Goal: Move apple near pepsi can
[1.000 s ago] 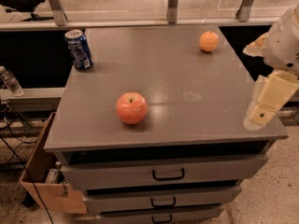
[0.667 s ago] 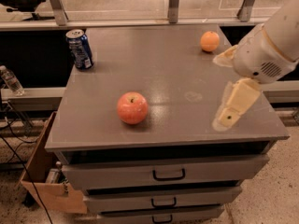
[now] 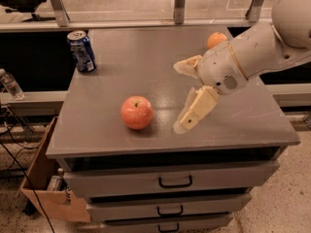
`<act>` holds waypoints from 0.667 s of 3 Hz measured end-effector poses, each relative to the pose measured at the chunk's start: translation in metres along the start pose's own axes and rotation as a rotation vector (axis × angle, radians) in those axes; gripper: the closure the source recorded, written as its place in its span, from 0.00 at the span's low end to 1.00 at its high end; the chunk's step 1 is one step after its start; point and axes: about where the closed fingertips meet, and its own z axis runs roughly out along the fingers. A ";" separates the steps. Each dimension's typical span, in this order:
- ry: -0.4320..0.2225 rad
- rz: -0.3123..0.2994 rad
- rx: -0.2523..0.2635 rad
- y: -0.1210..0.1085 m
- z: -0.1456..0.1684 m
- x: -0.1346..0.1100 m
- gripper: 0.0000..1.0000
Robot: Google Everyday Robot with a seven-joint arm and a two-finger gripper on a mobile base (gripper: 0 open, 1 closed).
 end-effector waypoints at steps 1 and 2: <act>-0.099 -0.060 -0.019 0.002 0.035 -0.022 0.00; -0.133 -0.079 -0.028 0.004 0.067 -0.025 0.00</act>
Offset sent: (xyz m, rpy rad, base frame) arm 0.0094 0.0934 -0.0580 0.1576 -0.0567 0.1013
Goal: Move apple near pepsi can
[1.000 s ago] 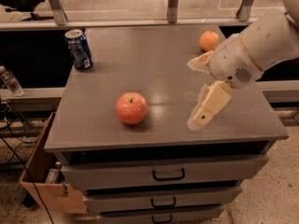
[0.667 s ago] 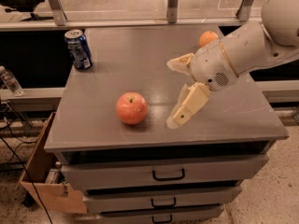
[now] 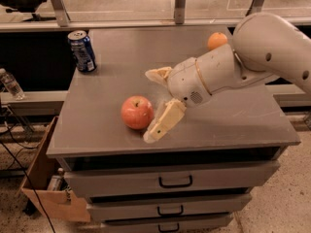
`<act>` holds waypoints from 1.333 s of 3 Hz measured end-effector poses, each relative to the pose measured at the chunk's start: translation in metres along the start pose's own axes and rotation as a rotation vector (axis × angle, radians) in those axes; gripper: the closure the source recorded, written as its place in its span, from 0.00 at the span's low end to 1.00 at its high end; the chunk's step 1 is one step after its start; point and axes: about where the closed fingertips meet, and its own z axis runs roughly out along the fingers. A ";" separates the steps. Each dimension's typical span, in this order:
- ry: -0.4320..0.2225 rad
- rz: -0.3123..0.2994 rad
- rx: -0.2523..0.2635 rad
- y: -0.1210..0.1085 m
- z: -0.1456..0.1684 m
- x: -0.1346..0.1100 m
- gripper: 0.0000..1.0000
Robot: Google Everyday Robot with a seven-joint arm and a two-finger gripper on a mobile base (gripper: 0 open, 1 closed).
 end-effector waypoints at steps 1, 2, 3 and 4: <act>-0.024 0.020 -0.016 0.002 0.026 0.007 0.02; -0.056 0.054 -0.028 0.004 0.042 0.013 0.18; -0.093 0.075 -0.015 -0.001 0.045 0.008 0.41; -0.110 0.079 0.044 -0.018 0.021 0.002 0.64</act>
Offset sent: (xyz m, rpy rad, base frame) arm 0.0031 0.0346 -0.0543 0.1040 0.1069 -0.0191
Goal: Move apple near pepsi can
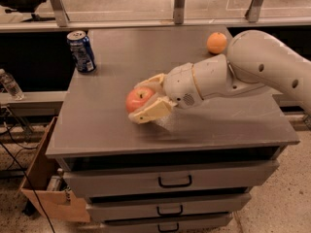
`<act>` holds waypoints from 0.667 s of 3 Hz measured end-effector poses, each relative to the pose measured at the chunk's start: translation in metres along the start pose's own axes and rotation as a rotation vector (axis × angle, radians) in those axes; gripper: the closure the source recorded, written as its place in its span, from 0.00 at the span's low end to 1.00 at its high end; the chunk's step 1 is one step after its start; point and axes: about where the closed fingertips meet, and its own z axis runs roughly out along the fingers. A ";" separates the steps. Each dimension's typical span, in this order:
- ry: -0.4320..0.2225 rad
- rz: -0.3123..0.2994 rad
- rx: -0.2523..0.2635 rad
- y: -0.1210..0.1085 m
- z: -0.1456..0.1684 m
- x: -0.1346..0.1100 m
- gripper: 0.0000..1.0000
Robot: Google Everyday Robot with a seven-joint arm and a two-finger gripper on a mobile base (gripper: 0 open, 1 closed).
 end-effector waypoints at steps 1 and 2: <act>0.010 -0.006 0.110 -0.038 -0.062 0.000 0.88; 0.000 -0.025 0.132 -0.045 -0.071 -0.011 1.00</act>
Offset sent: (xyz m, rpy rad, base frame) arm 0.0232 -0.0466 0.0246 -0.0067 -0.0431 -0.0759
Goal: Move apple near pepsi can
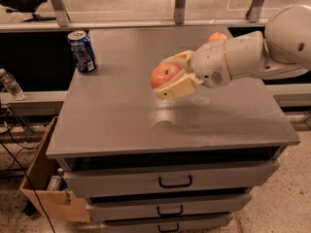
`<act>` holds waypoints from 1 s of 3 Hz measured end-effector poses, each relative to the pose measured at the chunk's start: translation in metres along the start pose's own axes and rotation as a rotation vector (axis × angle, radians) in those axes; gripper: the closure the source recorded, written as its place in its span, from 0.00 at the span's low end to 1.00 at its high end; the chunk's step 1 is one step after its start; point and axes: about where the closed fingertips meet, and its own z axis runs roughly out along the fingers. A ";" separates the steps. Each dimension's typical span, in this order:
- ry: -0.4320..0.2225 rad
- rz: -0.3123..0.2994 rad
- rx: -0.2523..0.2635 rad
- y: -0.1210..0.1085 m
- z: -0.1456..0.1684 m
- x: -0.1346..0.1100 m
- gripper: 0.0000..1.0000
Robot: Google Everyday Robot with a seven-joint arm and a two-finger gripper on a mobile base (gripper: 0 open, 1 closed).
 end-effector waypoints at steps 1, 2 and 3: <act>0.001 0.001 -0.004 0.001 0.001 0.001 1.00; -0.043 -0.014 -0.059 -0.012 0.035 -0.005 1.00; -0.105 -0.065 -0.087 -0.047 0.086 -0.025 1.00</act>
Offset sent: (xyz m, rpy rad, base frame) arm 0.0607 0.0766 -0.0232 0.1032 0.0167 0.1722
